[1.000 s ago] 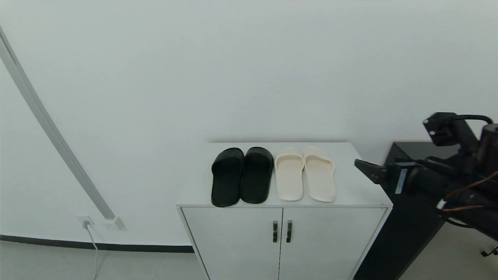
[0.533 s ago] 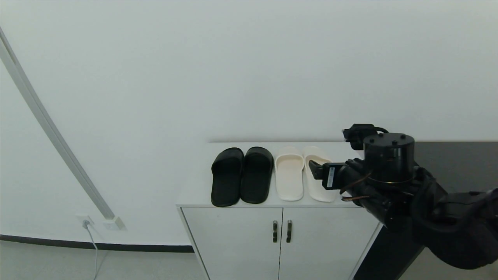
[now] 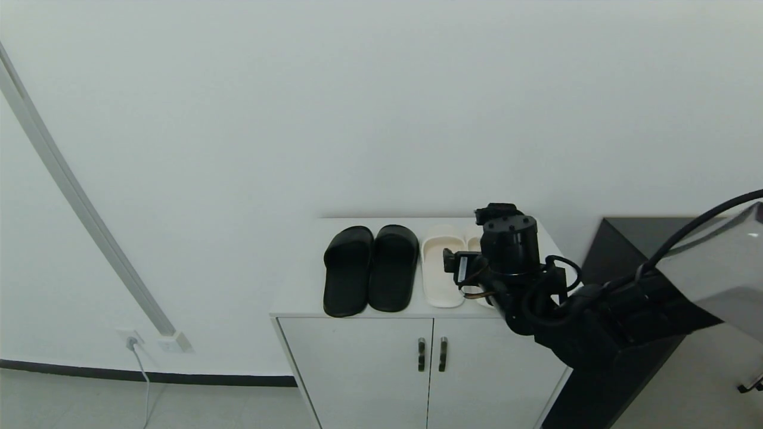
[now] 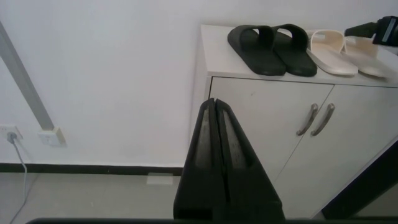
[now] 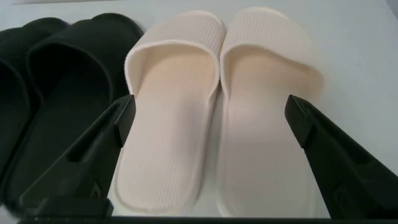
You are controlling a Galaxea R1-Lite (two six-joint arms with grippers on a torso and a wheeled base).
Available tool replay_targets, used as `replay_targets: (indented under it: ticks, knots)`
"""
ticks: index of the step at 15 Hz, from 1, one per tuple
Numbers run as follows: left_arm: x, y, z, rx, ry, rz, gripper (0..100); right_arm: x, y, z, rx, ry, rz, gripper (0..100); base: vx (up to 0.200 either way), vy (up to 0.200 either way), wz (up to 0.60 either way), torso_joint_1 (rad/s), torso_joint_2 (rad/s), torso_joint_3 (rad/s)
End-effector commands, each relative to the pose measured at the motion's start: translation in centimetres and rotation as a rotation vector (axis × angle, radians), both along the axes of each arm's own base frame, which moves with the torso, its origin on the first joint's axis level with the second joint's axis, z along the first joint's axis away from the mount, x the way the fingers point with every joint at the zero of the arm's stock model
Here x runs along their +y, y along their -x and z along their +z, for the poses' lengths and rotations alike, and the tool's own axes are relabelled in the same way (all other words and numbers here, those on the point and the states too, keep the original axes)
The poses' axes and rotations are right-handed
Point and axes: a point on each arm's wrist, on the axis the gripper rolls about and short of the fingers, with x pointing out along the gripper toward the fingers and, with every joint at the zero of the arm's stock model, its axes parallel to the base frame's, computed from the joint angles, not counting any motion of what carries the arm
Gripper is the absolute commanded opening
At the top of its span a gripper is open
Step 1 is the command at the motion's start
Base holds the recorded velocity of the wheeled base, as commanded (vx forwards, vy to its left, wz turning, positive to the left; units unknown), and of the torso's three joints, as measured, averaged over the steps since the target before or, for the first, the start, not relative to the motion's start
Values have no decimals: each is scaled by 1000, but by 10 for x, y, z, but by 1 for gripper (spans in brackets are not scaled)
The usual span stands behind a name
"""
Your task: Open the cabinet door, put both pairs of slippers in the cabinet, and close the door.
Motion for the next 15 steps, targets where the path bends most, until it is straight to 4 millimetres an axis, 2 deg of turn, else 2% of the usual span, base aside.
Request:
replay_targets:
  ticks: [1, 6, 15]
  knots:
    - [0, 0, 0, 0, -1, 0, 0, 7, -20, -21, 21, 21, -18, 100, 0, 0, 0, 0, 0, 0]
    - [0, 0, 0, 0, 1, 0, 0, 11, -55, -33, 2, 61, -41, 100, 0, 0, 0, 0, 0, 0]
    - [0, 0, 0, 0, 1, 0, 0, 10, -94, -34, -10, 63, -42, 100, 0, 0, 0, 0, 0, 0]
